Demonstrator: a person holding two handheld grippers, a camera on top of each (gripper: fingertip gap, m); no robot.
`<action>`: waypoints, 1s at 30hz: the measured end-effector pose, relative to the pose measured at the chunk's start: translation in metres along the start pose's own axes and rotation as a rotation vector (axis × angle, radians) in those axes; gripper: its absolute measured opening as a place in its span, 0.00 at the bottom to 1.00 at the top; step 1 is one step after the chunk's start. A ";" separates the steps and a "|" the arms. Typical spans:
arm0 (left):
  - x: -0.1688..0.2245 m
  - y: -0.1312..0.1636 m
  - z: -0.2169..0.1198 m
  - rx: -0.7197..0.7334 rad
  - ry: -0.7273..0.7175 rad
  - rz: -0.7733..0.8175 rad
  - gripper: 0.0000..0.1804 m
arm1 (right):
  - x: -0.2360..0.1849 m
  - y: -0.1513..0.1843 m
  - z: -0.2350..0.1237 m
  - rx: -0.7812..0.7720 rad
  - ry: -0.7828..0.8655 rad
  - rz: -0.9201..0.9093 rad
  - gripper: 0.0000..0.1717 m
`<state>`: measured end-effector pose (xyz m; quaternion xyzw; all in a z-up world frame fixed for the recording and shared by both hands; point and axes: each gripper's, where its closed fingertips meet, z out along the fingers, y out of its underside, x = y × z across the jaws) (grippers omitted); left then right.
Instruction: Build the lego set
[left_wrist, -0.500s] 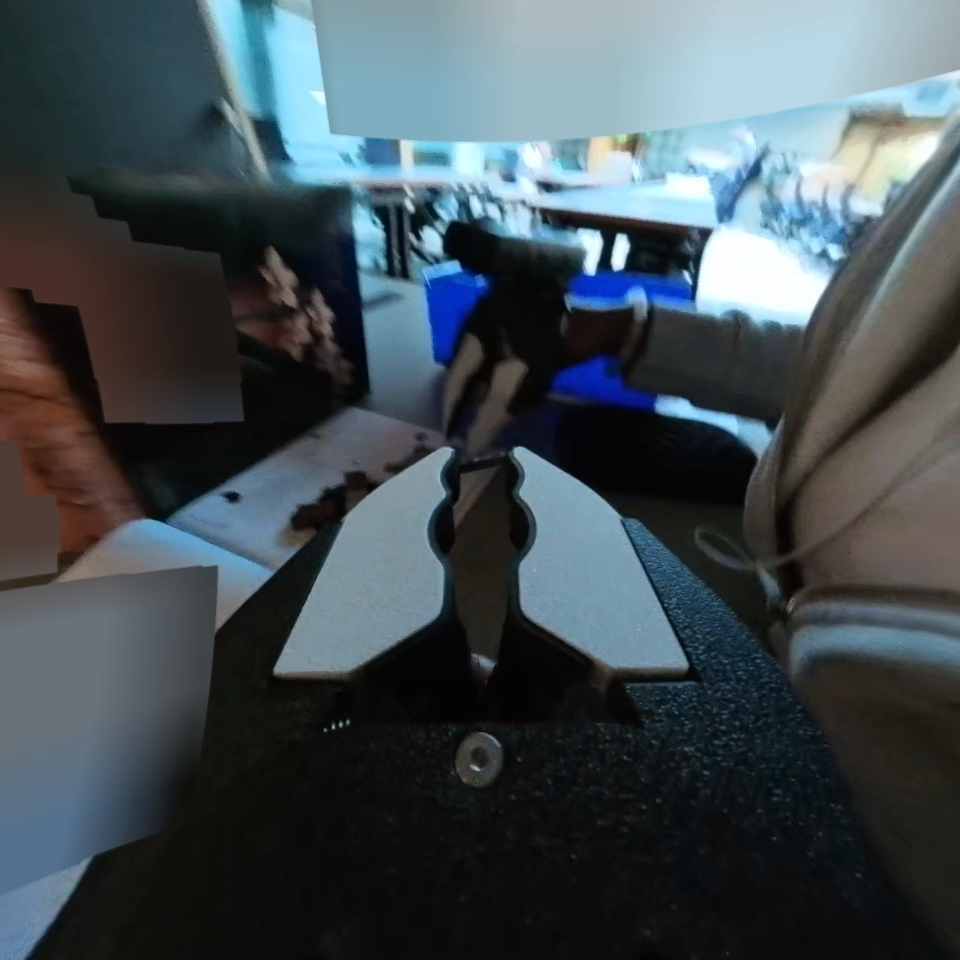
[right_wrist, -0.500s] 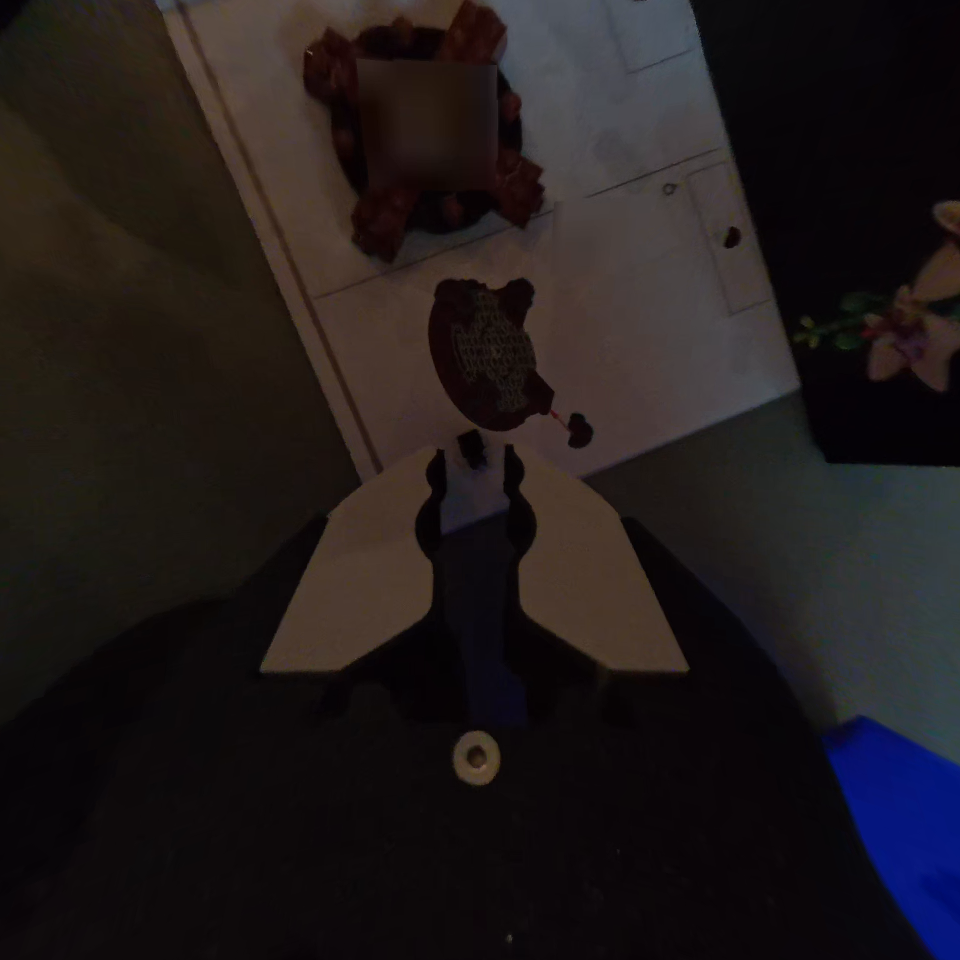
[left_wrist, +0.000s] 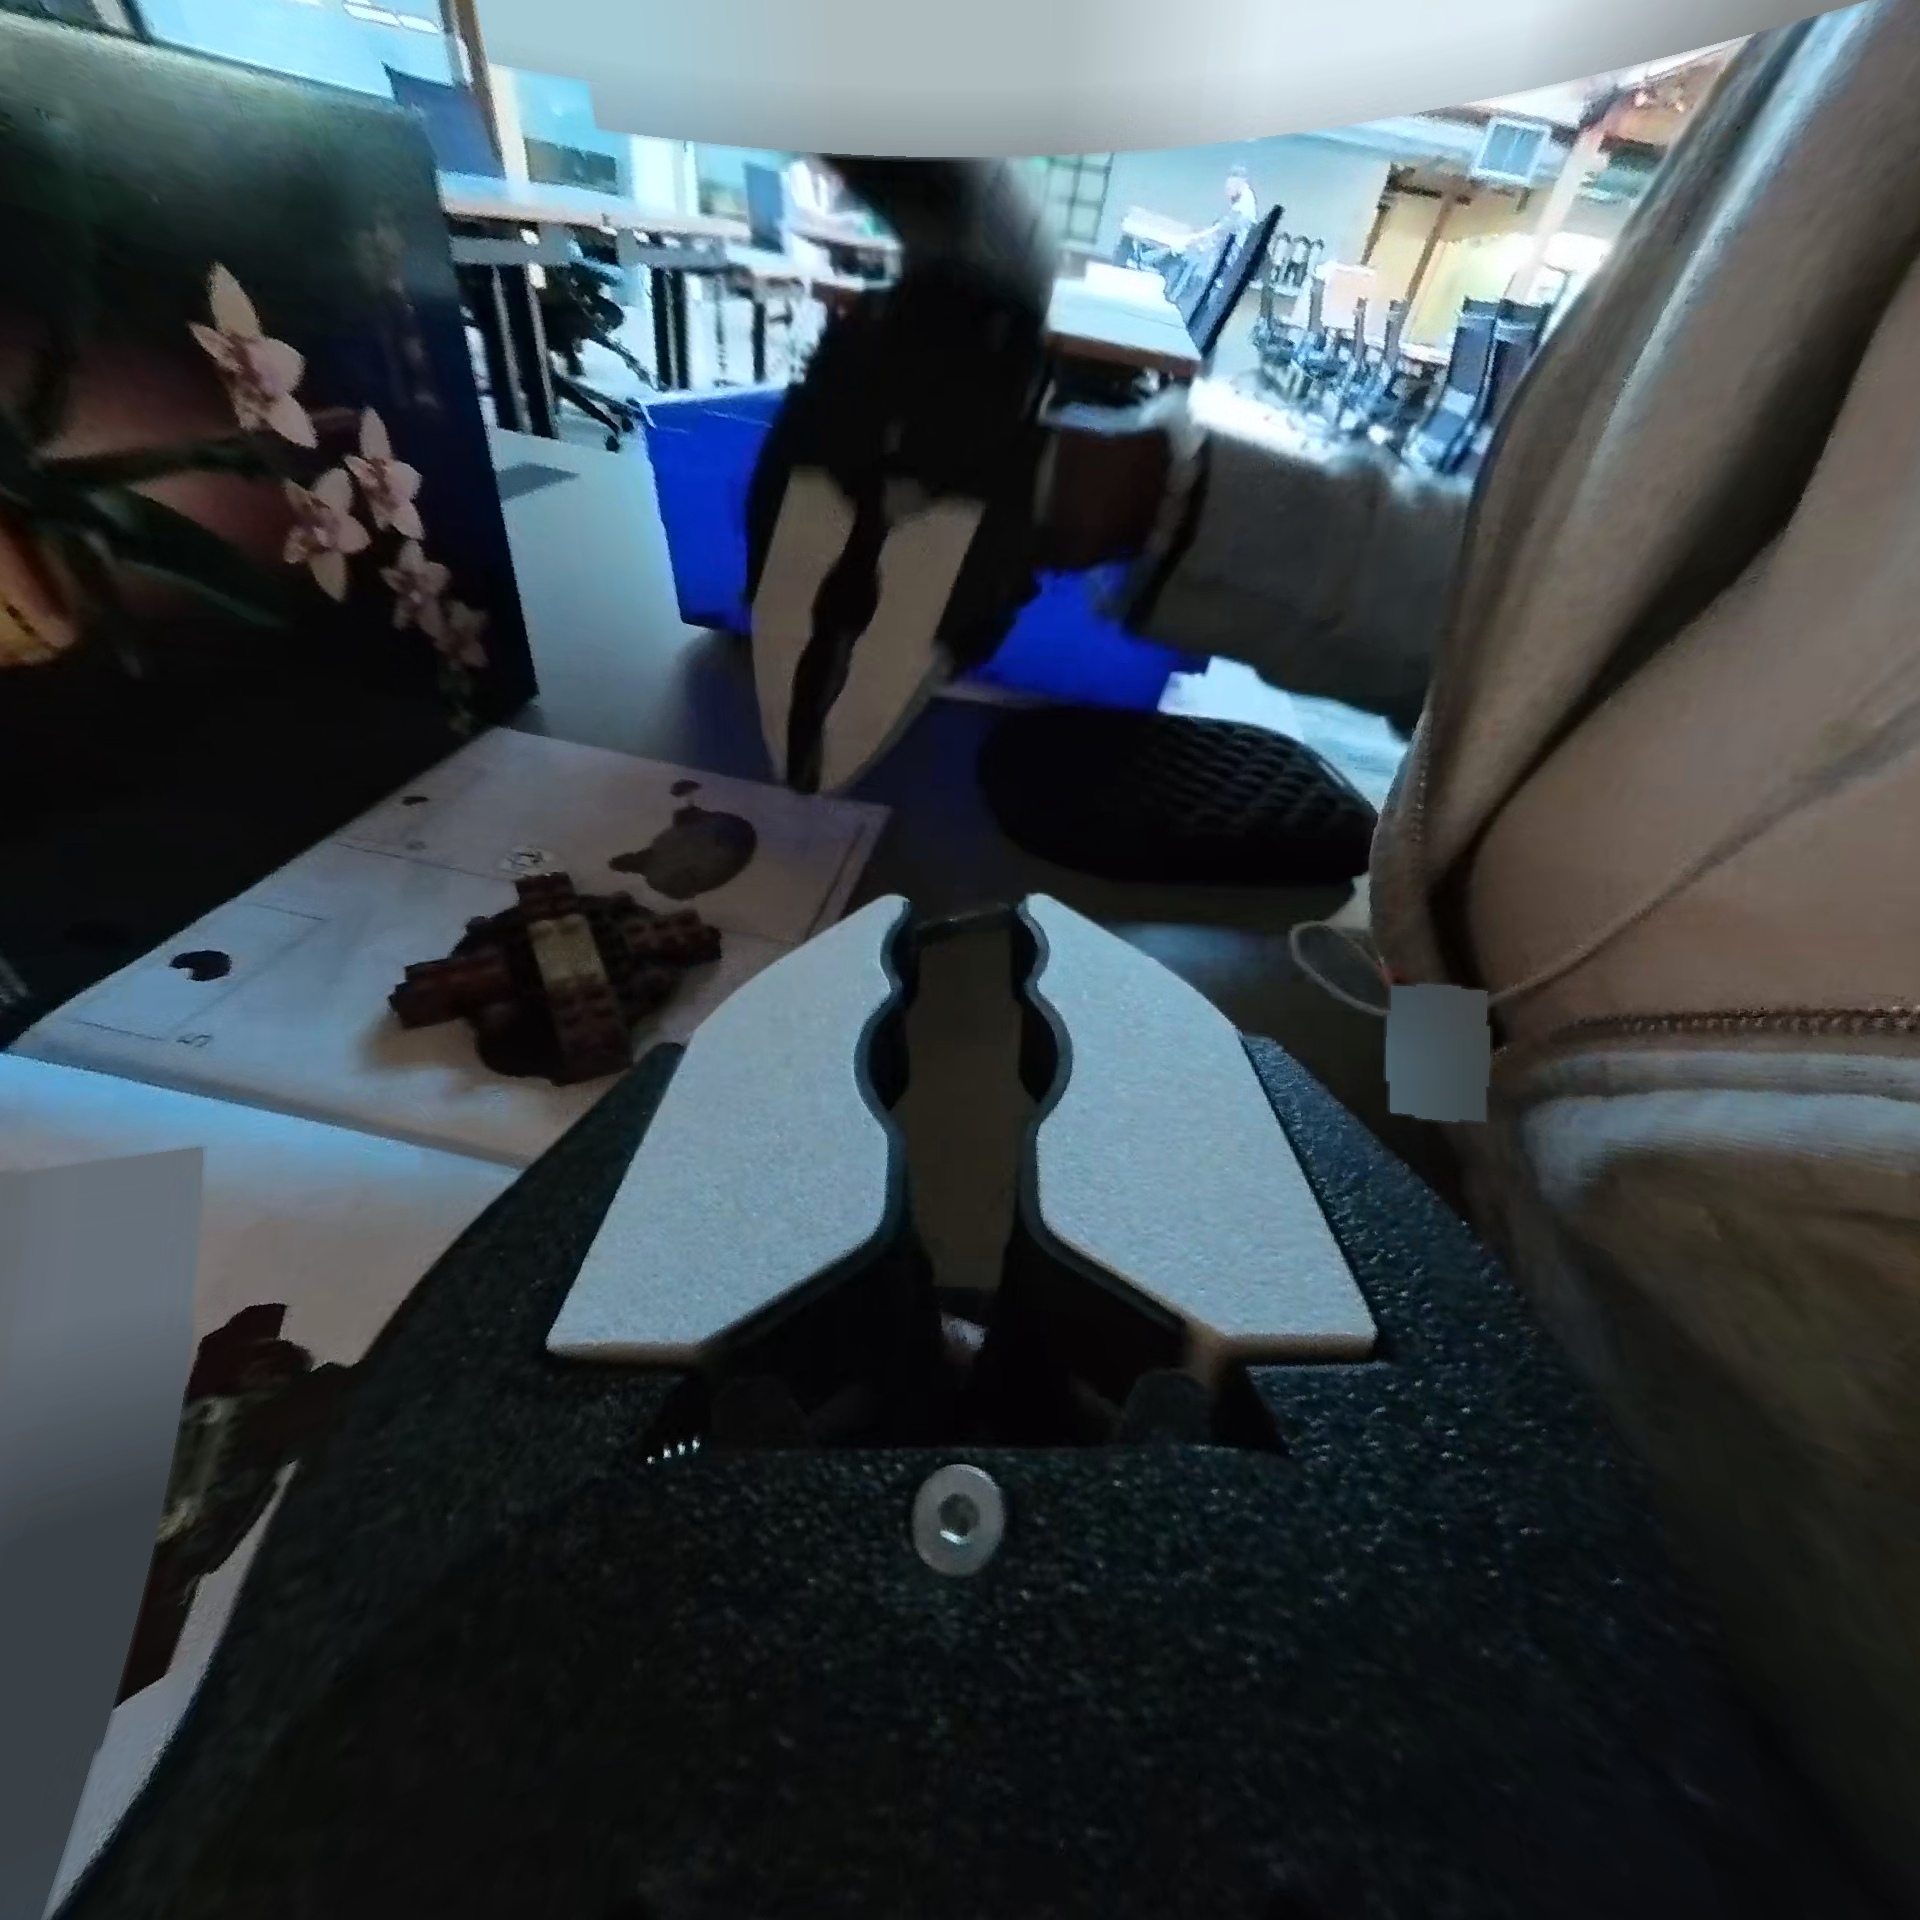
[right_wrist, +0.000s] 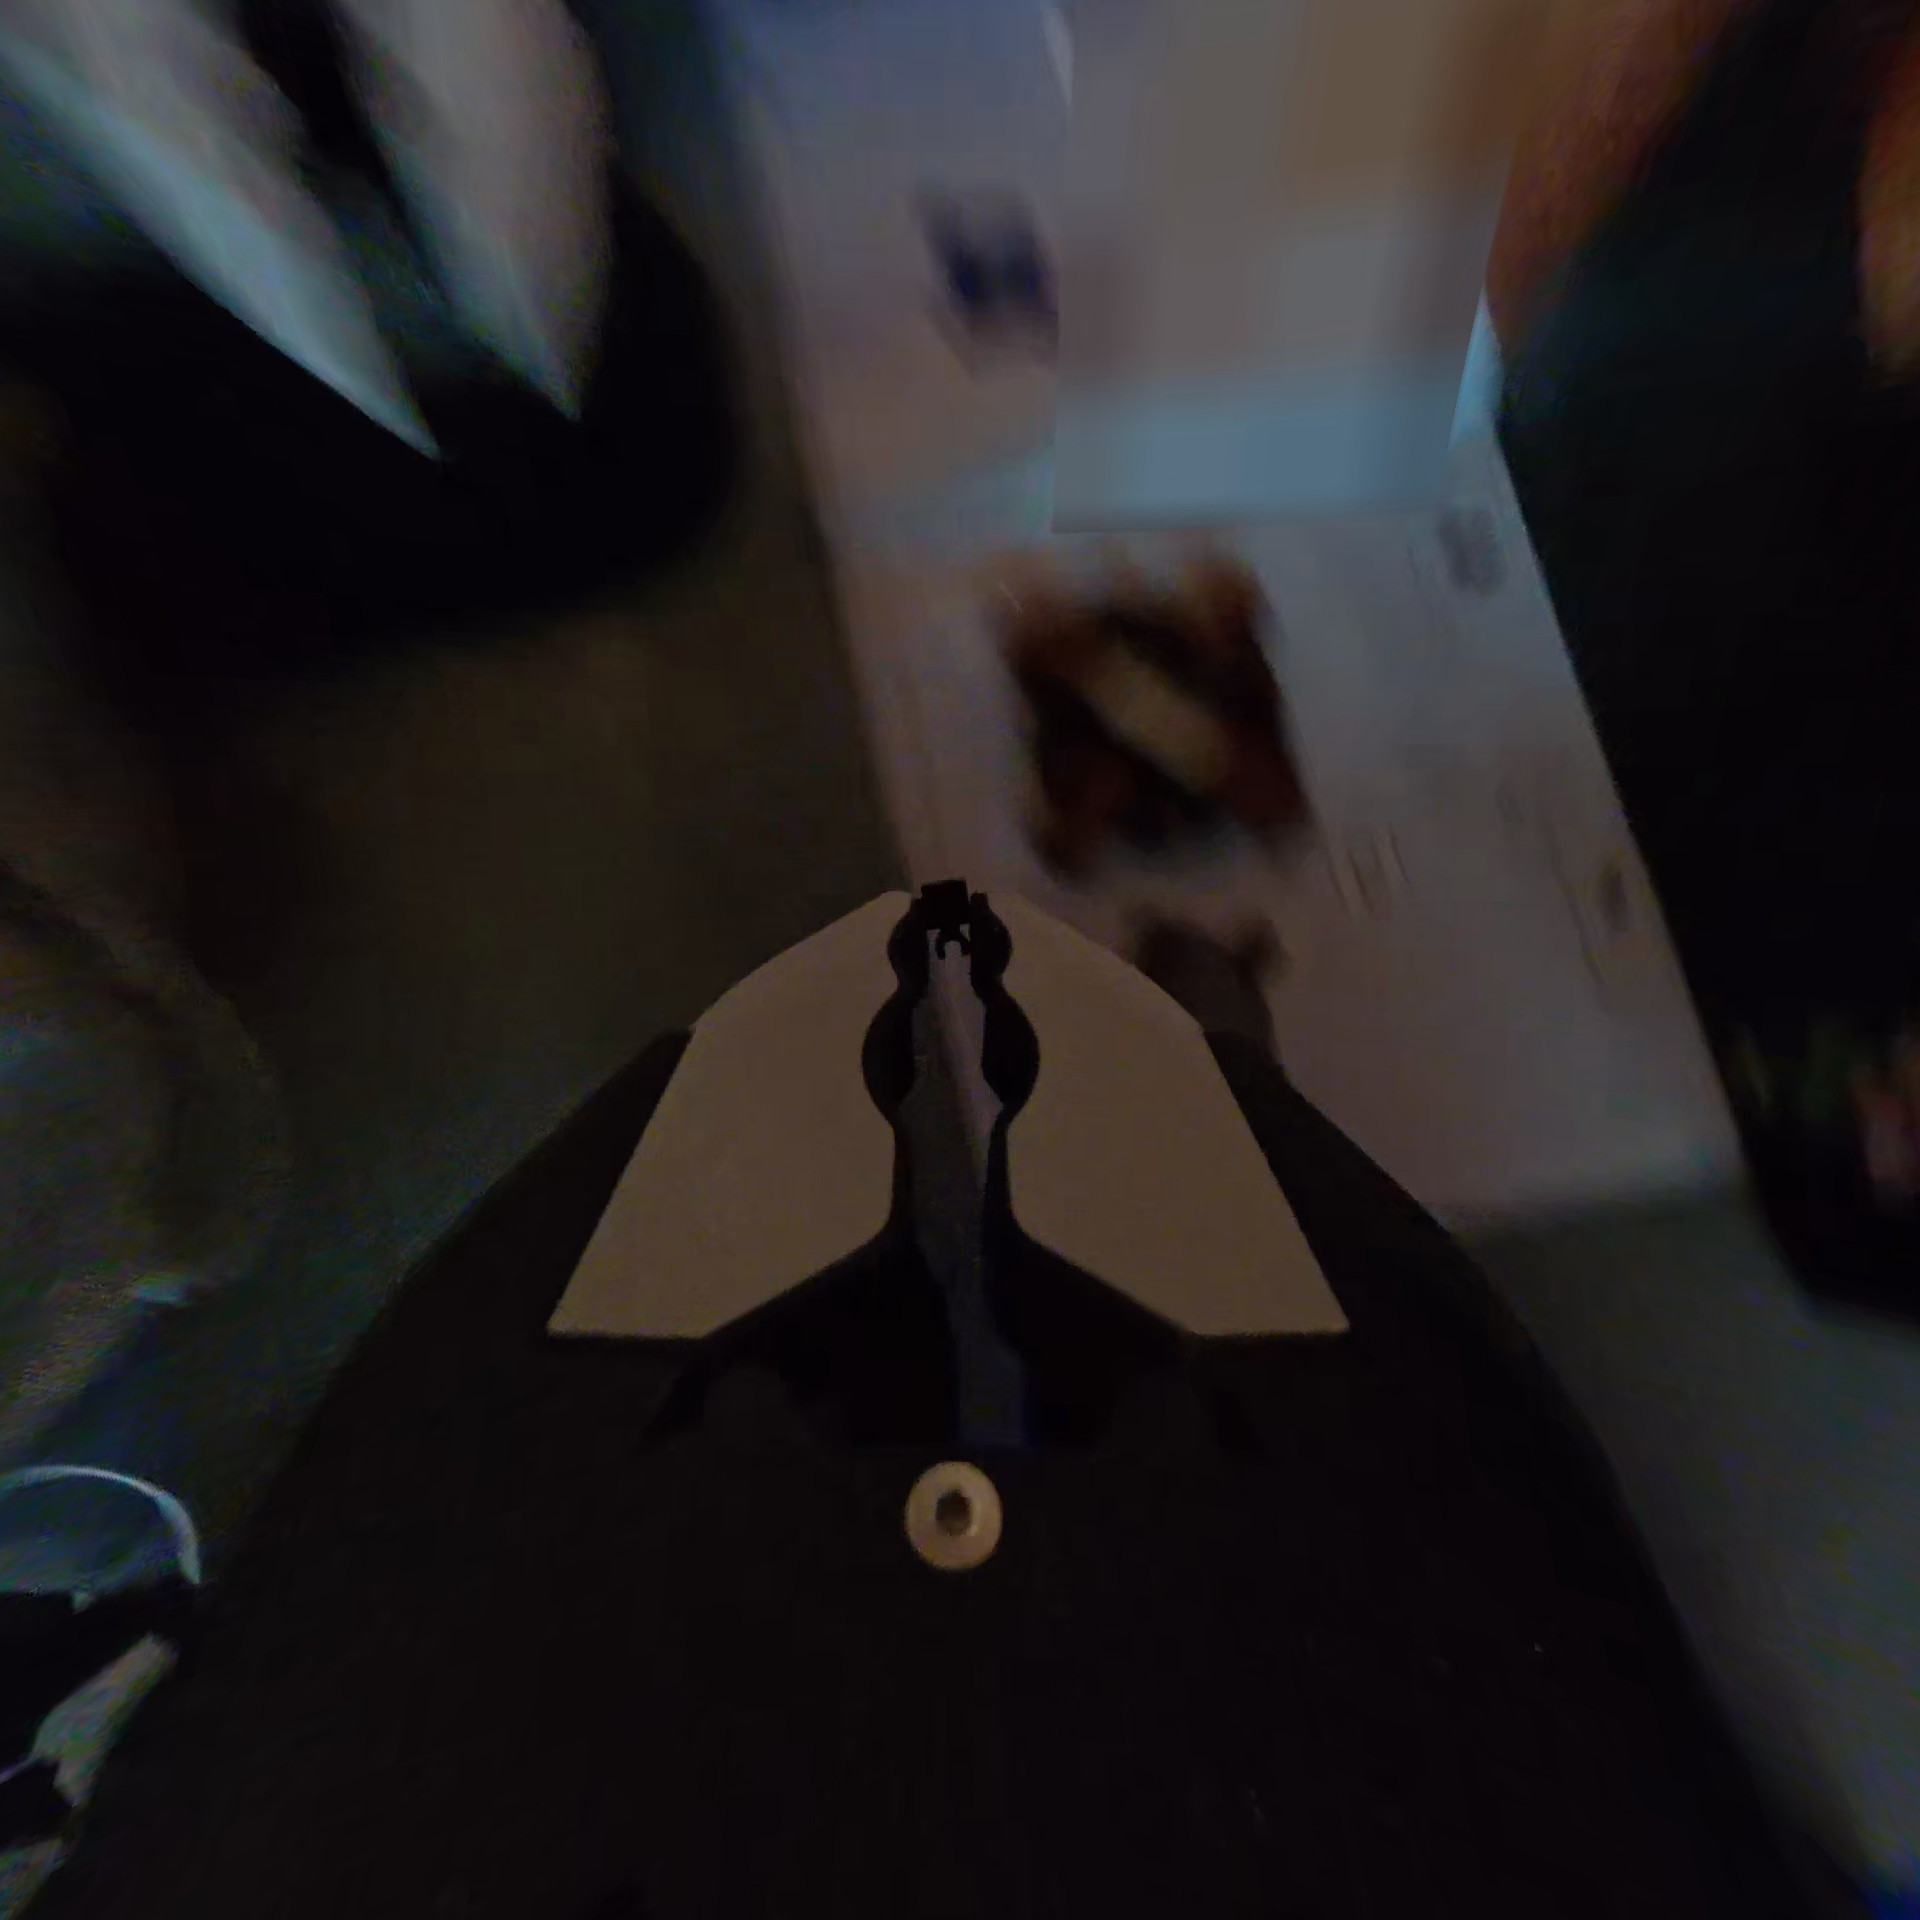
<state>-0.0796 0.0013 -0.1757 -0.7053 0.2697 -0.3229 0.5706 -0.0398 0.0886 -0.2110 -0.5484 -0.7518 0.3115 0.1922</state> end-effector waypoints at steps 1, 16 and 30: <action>0.001 0.001 0.001 -0.009 0.003 0.005 0.09 | -0.016 -0.021 -0.002 0.055 -0.038 -0.037 0.03; 0.020 -0.030 -0.030 0.308 0.005 0.206 0.09 | -0.100 -0.109 0.017 0.238 -0.297 -0.097 0.03; 0.020 -0.027 -0.023 0.269 -0.059 0.294 0.09 | -0.102 -0.107 0.017 0.149 -0.269 -0.064 0.03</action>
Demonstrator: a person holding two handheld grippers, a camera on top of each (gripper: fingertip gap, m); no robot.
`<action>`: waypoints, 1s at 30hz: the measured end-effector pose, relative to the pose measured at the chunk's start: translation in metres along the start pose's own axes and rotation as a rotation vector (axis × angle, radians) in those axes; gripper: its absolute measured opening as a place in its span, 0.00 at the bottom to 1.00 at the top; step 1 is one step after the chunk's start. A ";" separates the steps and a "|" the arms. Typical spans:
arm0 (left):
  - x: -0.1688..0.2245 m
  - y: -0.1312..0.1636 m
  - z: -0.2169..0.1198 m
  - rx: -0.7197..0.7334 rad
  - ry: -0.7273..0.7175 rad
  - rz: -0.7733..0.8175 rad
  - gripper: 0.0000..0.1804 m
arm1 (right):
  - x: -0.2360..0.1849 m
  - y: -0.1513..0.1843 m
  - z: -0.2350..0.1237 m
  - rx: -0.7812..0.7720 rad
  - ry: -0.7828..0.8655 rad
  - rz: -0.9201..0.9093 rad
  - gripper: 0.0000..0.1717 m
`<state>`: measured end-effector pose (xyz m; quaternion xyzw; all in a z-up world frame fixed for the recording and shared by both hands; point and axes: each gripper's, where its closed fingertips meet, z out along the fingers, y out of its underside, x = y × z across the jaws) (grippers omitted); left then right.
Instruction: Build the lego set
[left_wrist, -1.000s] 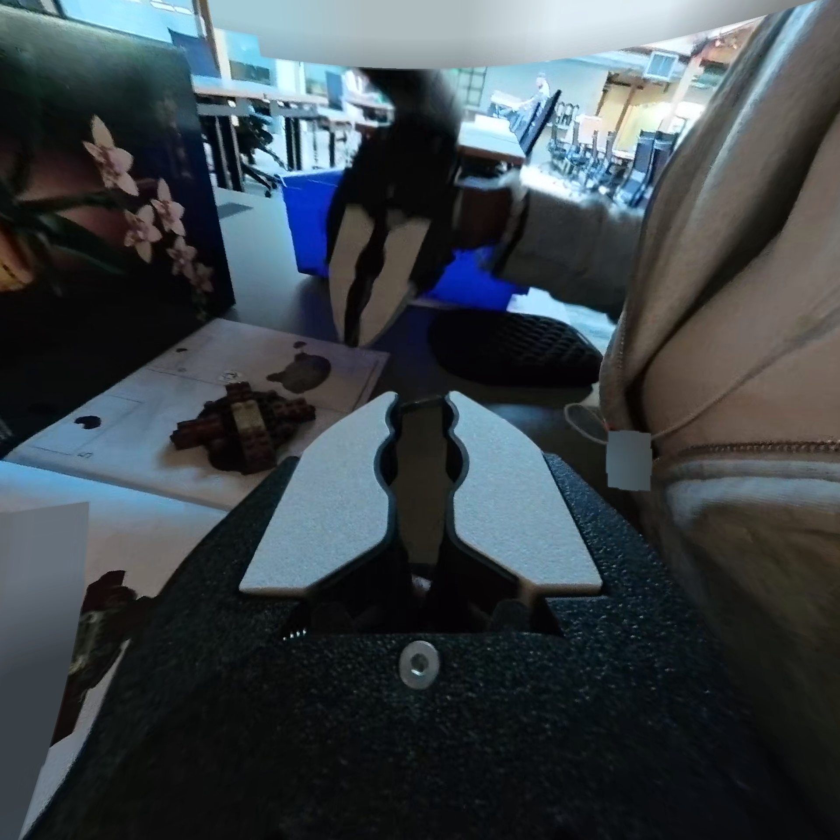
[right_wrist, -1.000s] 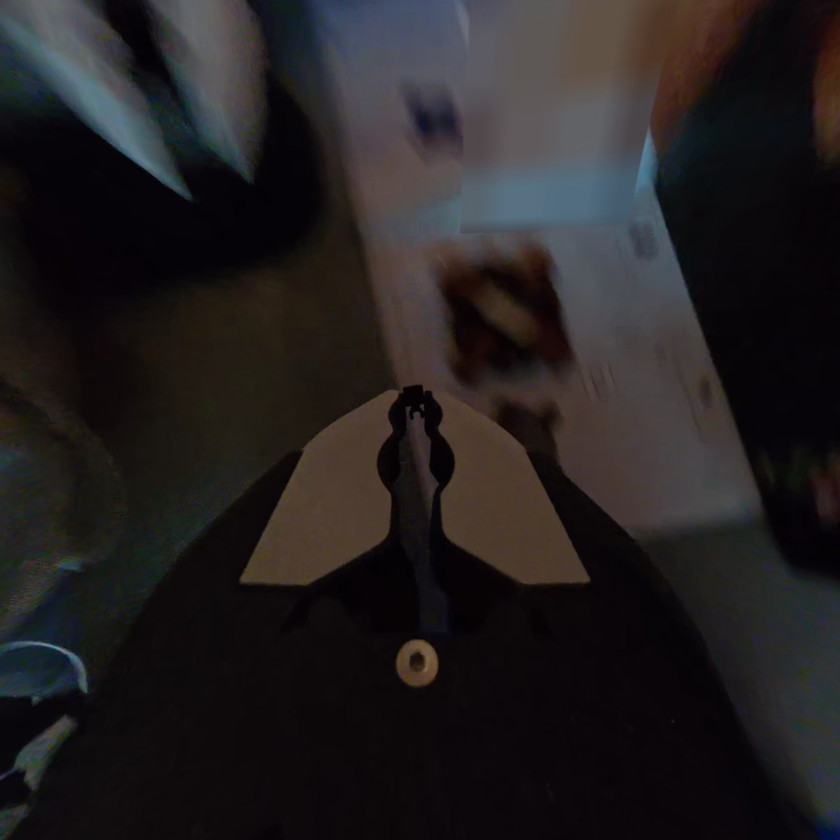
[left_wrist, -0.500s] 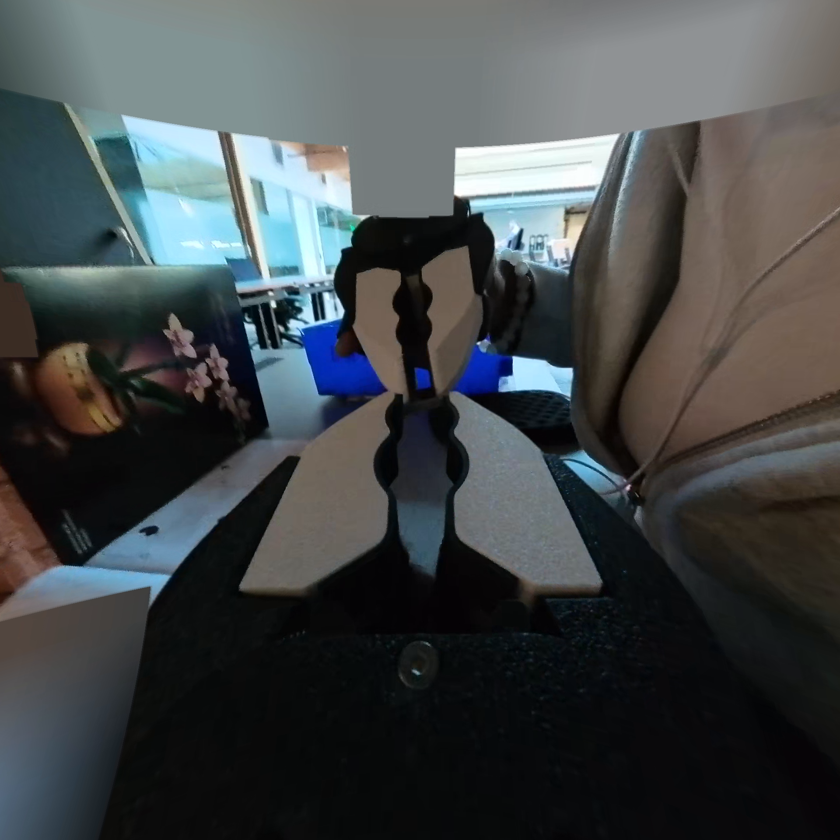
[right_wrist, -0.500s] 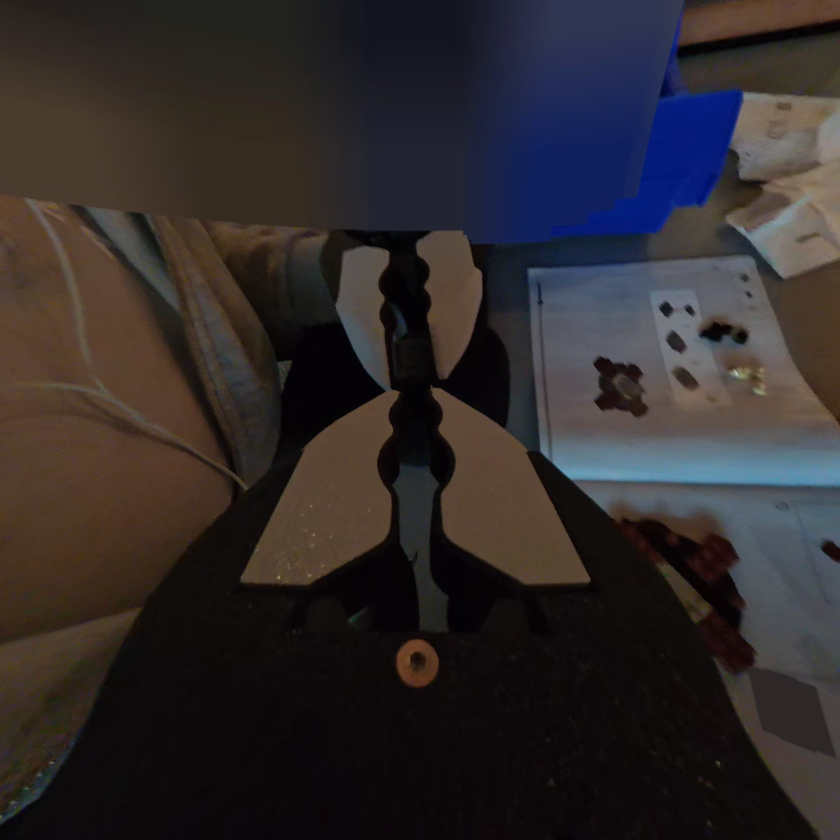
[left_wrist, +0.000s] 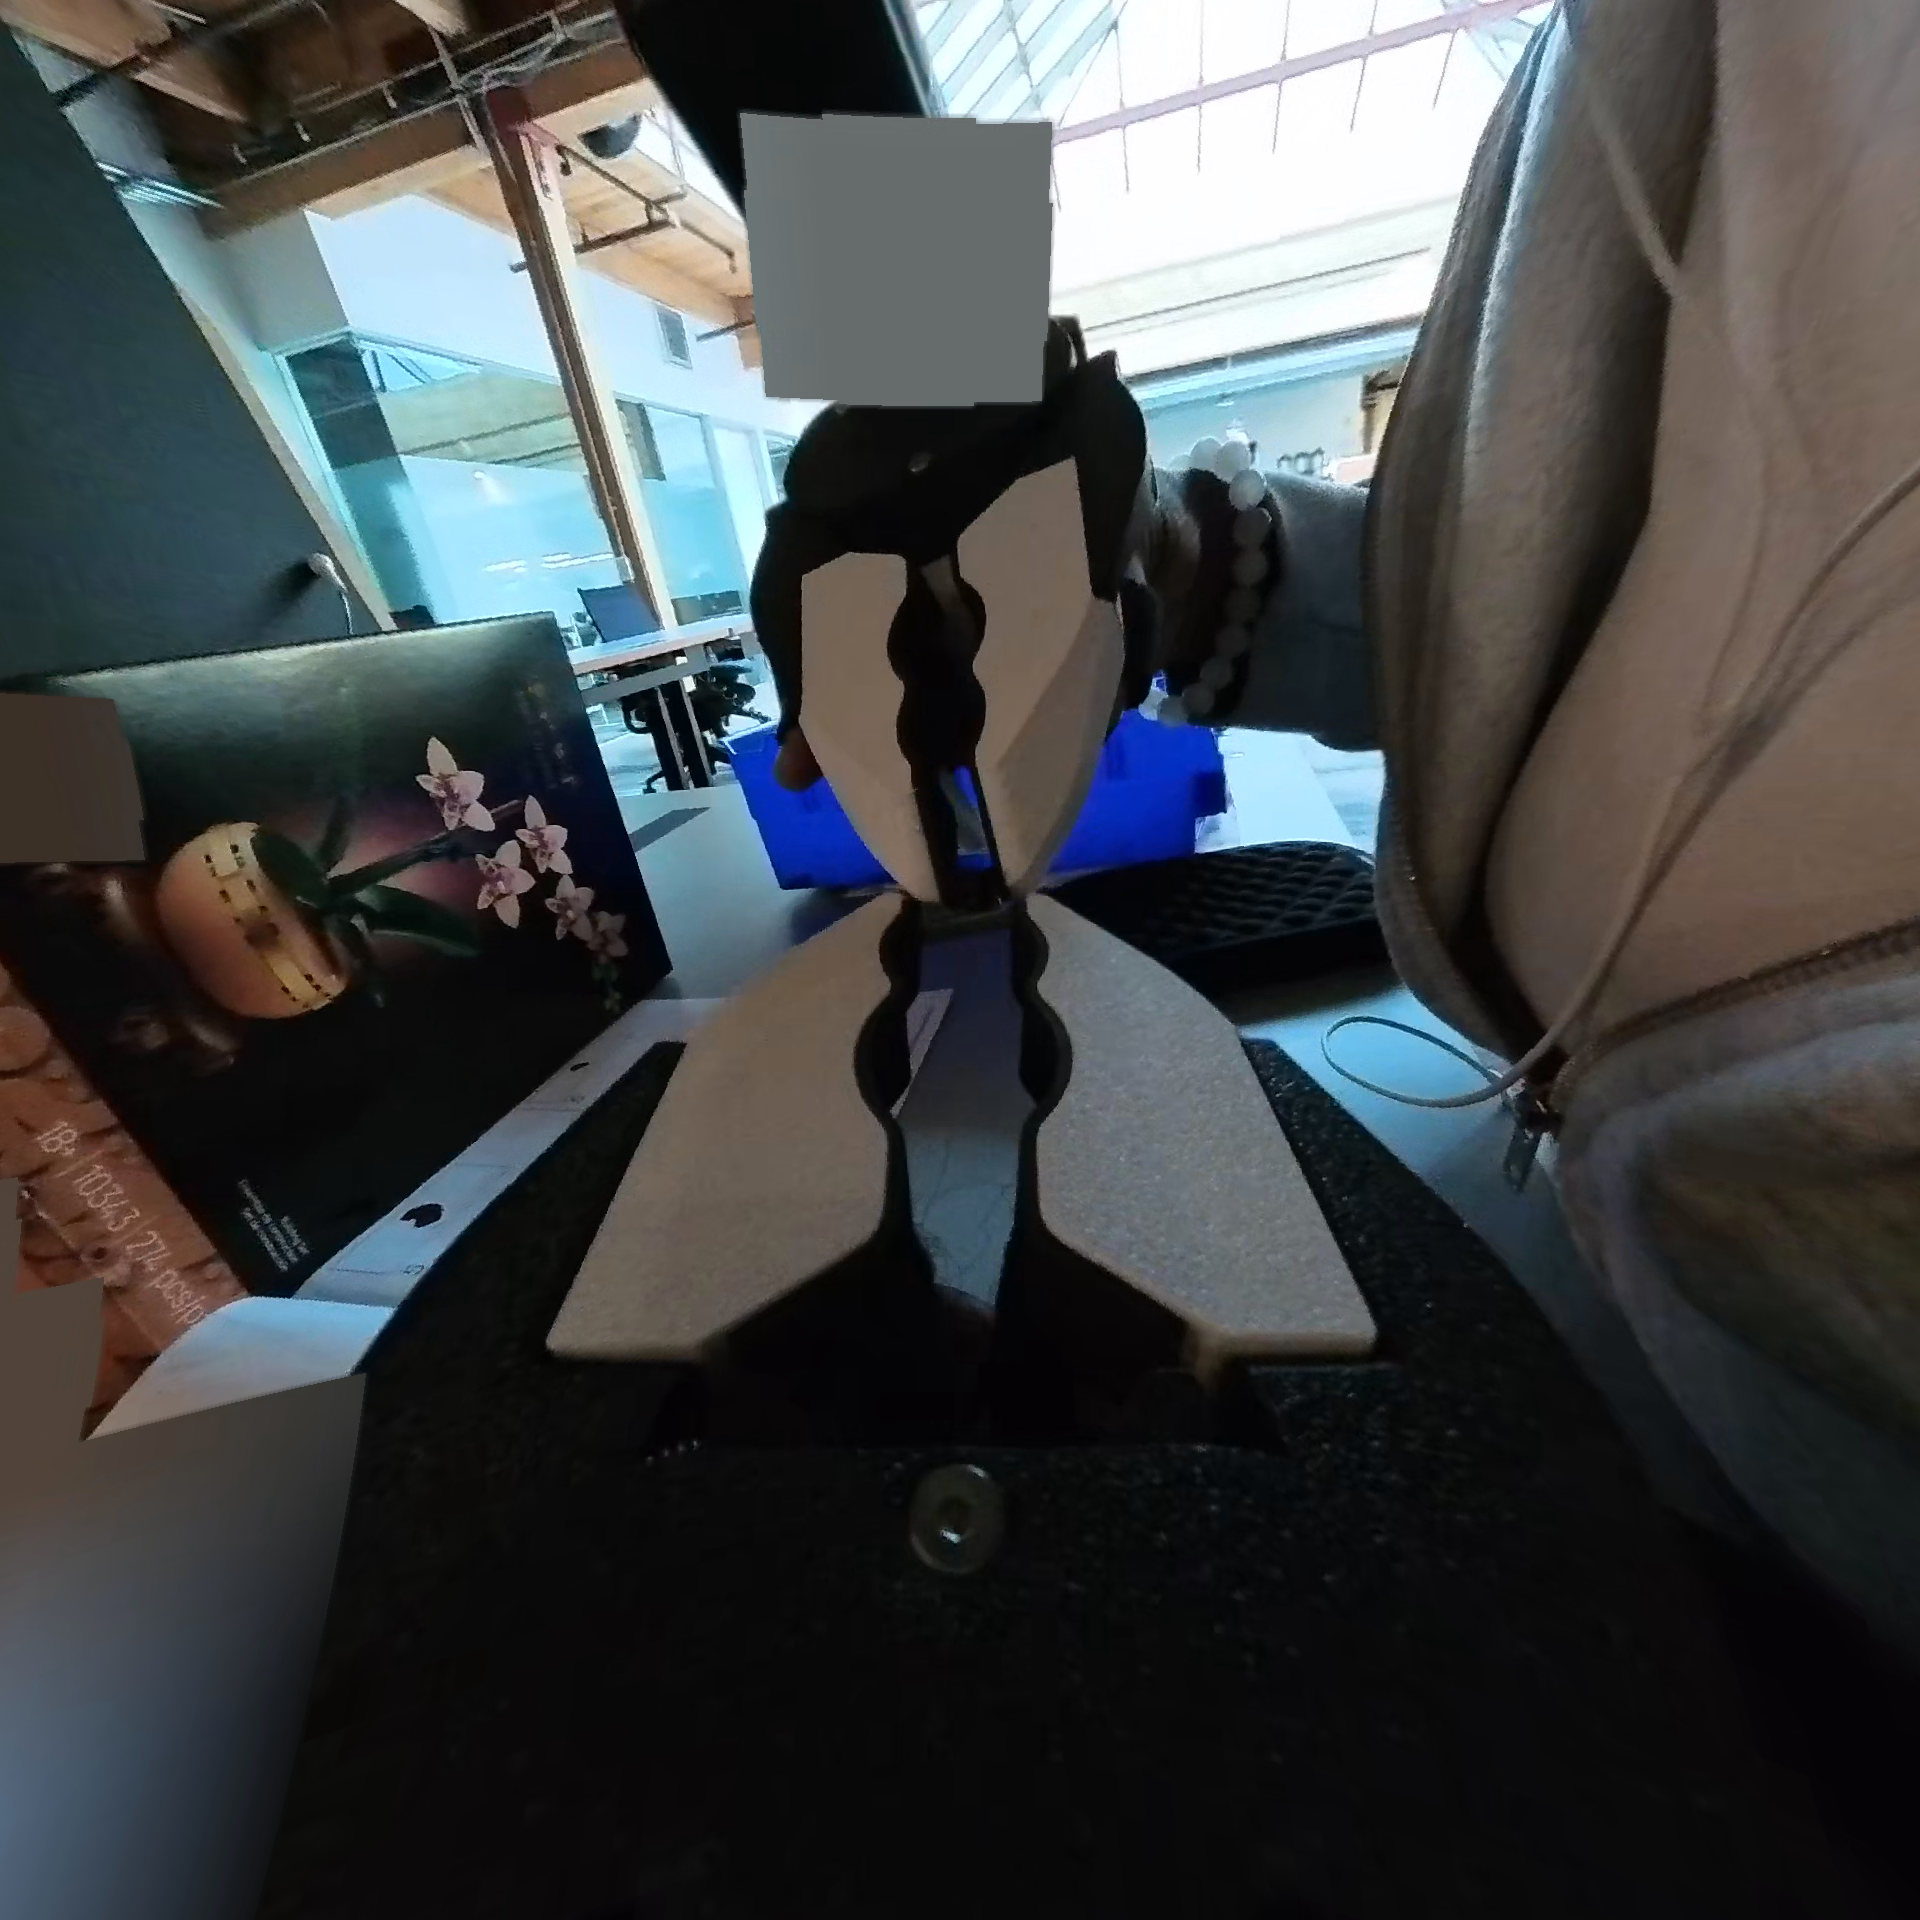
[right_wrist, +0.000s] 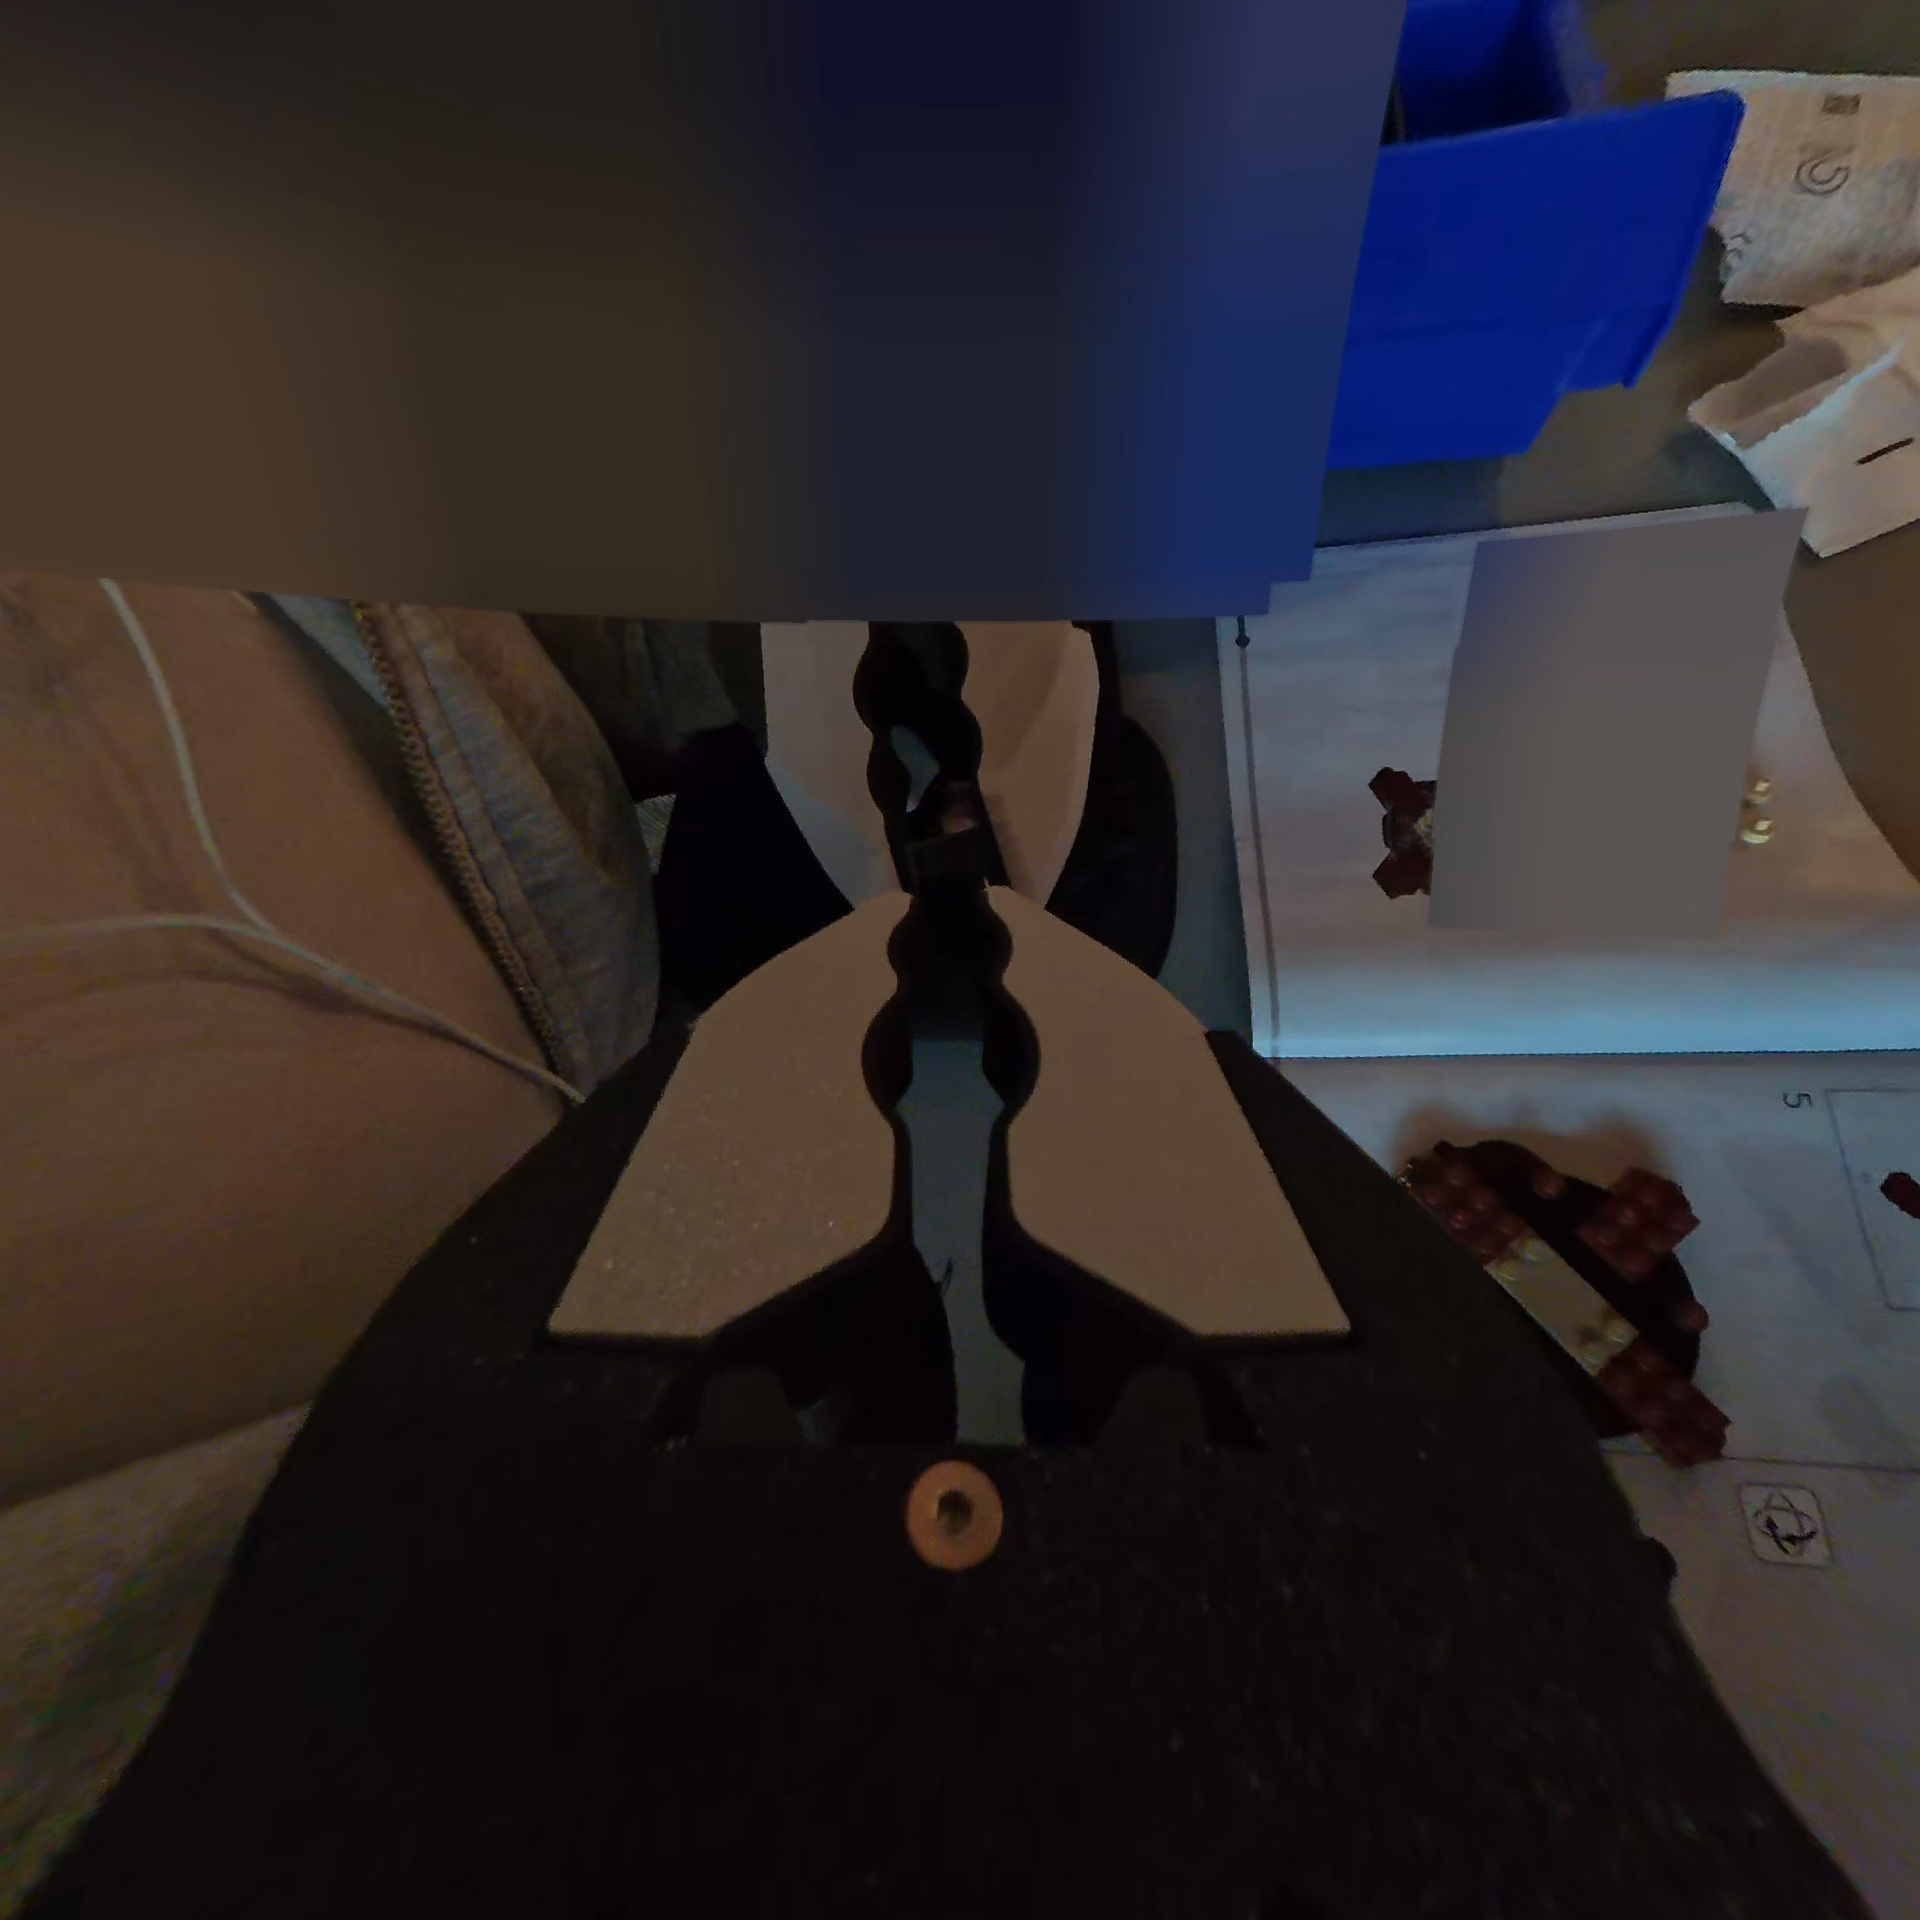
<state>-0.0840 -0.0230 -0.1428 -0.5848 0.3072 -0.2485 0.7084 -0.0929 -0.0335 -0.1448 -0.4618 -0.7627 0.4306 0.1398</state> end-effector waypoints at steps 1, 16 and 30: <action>0.000 0.000 0.000 0.000 0.001 -0.001 0.09 | 0.000 0.000 0.000 -0.003 0.001 -0.001 0.03; -0.005 -0.004 -0.001 0.031 -0.035 -0.001 0.09 | 0.000 -0.005 -0.001 0.004 0.024 0.035 0.06; -0.021 -0.011 -0.006 0.092 -0.117 -0.064 0.09 | -0.002 -0.018 0.001 0.049 0.071 0.016 0.24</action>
